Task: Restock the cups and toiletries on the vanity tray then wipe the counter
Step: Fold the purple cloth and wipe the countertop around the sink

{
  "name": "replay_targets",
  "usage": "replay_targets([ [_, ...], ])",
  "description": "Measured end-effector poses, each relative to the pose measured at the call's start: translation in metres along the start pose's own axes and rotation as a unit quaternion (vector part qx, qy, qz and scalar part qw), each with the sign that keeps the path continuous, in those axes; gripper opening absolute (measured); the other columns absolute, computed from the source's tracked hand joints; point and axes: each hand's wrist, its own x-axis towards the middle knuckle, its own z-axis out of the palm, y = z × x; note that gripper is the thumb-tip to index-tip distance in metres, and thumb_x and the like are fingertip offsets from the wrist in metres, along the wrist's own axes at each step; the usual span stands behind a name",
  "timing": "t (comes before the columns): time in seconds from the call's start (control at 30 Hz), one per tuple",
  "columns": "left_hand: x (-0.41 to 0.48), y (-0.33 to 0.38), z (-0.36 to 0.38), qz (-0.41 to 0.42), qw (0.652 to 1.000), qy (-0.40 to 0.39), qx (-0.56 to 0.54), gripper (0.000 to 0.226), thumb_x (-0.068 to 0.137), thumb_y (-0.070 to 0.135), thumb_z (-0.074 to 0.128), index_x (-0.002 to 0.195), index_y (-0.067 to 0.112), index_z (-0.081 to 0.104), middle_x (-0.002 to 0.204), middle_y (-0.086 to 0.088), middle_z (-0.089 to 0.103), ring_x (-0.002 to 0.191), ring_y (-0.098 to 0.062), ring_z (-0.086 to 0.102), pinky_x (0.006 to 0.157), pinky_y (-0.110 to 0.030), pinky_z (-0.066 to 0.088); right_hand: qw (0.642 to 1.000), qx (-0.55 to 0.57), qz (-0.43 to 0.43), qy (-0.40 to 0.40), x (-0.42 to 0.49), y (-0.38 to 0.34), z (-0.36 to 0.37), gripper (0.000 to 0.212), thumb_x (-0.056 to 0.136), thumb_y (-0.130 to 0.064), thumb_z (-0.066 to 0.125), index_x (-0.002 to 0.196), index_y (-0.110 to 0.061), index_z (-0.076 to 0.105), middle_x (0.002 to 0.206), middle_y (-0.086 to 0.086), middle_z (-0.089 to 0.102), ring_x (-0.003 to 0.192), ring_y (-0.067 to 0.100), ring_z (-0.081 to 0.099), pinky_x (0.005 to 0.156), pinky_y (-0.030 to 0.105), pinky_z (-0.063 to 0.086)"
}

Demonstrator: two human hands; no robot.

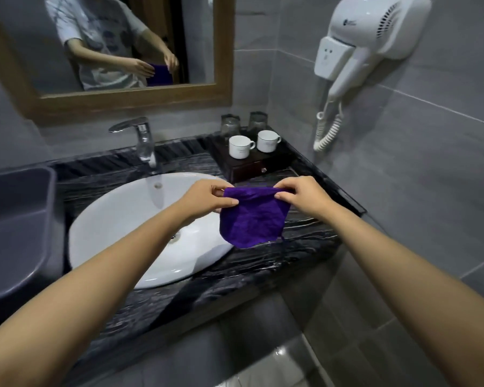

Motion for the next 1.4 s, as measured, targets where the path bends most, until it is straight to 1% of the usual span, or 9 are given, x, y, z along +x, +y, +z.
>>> replay_targets([
  [0.27, 0.051, -0.036, 0.071, -0.104, 0.993, -0.052, 0.015, 0.011, 0.080, 0.005, 0.067, 0.091, 0.008, 0.066, 0.076, -0.009, 0.057, 0.066, -0.014, 0.056, 0.062, -0.026, 0.051, 0.986, -0.027, 0.049, -0.160, 0.010, 0.093, 0.003, 0.019, 0.088, -0.016, 0.063, 0.104, -0.010, 0.072, 0.106, 0.007, 0.072, 0.088, 0.010, 0.057, 0.077, 0.020, 0.038],
  [0.4, 0.078, -0.054, 0.086, -0.137, 0.991, -0.002, -0.006, 0.016, 0.082, 0.004, 0.064, 0.098, 0.002, 0.067, 0.071, -0.004, 0.060, 0.052, -0.002, 0.058, 0.049, -0.017, 0.050, 0.985, -0.032, 0.074, -0.156, 0.029, 0.120, 0.019, 0.019, 0.089, -0.017, 0.061, 0.103, -0.010, 0.071, 0.107, 0.009, 0.071, 0.097, 0.018, 0.061, 0.078, 0.021, 0.037],
  [0.57, 0.114, -0.078, 0.091, -0.123, 0.985, 0.083, 0.090, 0.019, 0.082, 0.007, 0.065, 0.101, 0.005, 0.070, 0.078, -0.008, 0.064, 0.062, -0.013, 0.056, 0.064, -0.024, 0.049, 0.981, -0.080, 0.117, -0.130, 0.054, 0.136, 0.045, 0.025, 0.092, -0.020, 0.054, 0.113, -0.011, 0.065, 0.117, 0.013, 0.067, 0.110, 0.030, 0.060, 0.091, 0.036, 0.047],
  [0.7, 0.124, -0.106, 0.081, -0.057, 0.961, 0.133, 0.234, 0.027, 0.088, 0.010, 0.055, 0.112, 0.011, 0.066, 0.115, -0.008, 0.068, 0.106, -0.022, 0.061, 0.095, -0.027, 0.041, 0.967, -0.227, 0.072, -0.090, 0.051, 0.137, 0.074, 0.036, 0.092, -0.024, 0.053, 0.125, -0.011, 0.053, 0.130, 0.011, 0.054, 0.123, 0.030, 0.045, 0.101, 0.040, 0.041],
  [0.8, 0.122, -0.133, 0.073, -0.018, 0.940, 0.092, 0.330, 0.039, 0.094, 0.012, 0.046, 0.133, 0.010, 0.049, 0.146, -0.014, 0.041, 0.137, -0.027, 0.036, 0.111, -0.031, 0.024, 0.974, -0.182, -0.030, -0.129, 0.036, 0.130, 0.106, 0.064, 0.091, -0.049, 0.048, 0.145, -0.016, 0.034, 0.153, 0.008, 0.032, 0.141, 0.028, 0.026, 0.117, 0.043, 0.022],
  [0.9, 0.120, -0.155, 0.073, -0.010, 0.926, 0.030, 0.376, 0.049, 0.097, 0.019, 0.040, 0.144, 0.009, 0.028, 0.156, -0.013, 0.016, 0.146, -0.026, 0.012, 0.117, -0.031, 0.008, 0.955, -0.195, -0.079, -0.211, 0.028, 0.128, 0.134, 0.082, 0.089, -0.066, 0.034, 0.154, -0.025, 0.006, 0.163, 0.001, -0.004, 0.150, 0.025, -0.008, 0.121, 0.046, -0.005],
  [1.03, 0.120, -0.165, 0.074, -0.001, 0.933, 0.022, 0.360, 0.051, 0.099, 0.024, 0.034, 0.147, 0.011, 0.018, 0.158, -0.010, 0.009, 0.146, -0.022, 0.005, 0.115, -0.025, 0.001, 0.951, -0.215, -0.075, -0.209, 0.020, 0.133, 0.152, 0.092, 0.081, -0.077, 0.026, 0.153, -0.027, -0.004, 0.161, 0.001, -0.016, 0.148, 0.026, -0.020, 0.120, 0.051, -0.009],
  [1.27, 0.120, -0.168, 0.072, 0.019, 0.927, 0.022, 0.375, 0.051, 0.100, 0.023, 0.032, 0.146, 0.011, 0.018, 0.158, -0.012, 0.009, 0.147, -0.023, 0.005, 0.117, -0.030, 0.002, 0.969, -0.194, -0.078, -0.130, 0.022, 0.149, 0.154, 0.061, 0.095, -0.057, 0.029, 0.151, -0.036, 0.016, 0.162, -0.009, 0.007, 0.150, 0.016, -0.002, 0.119, 0.036, -0.005],
  [1.4, 0.119, -0.168, 0.074, 0.025, 0.923, 0.033, 0.382, 0.051, 0.100, 0.024, 0.032, 0.146, 0.009, 0.017, 0.157, -0.013, 0.009, 0.146, -0.024, 0.005, 0.117, -0.028, 0.001, 0.967, -0.211, -0.023, -0.144, 0.053, 0.163, 0.144, 0.062, 0.095, -0.060, 0.021, 0.151, -0.037, 0.009, 0.162, -0.010, -0.001, 0.150, 0.016, -0.009, 0.121, 0.041, -0.005],
])
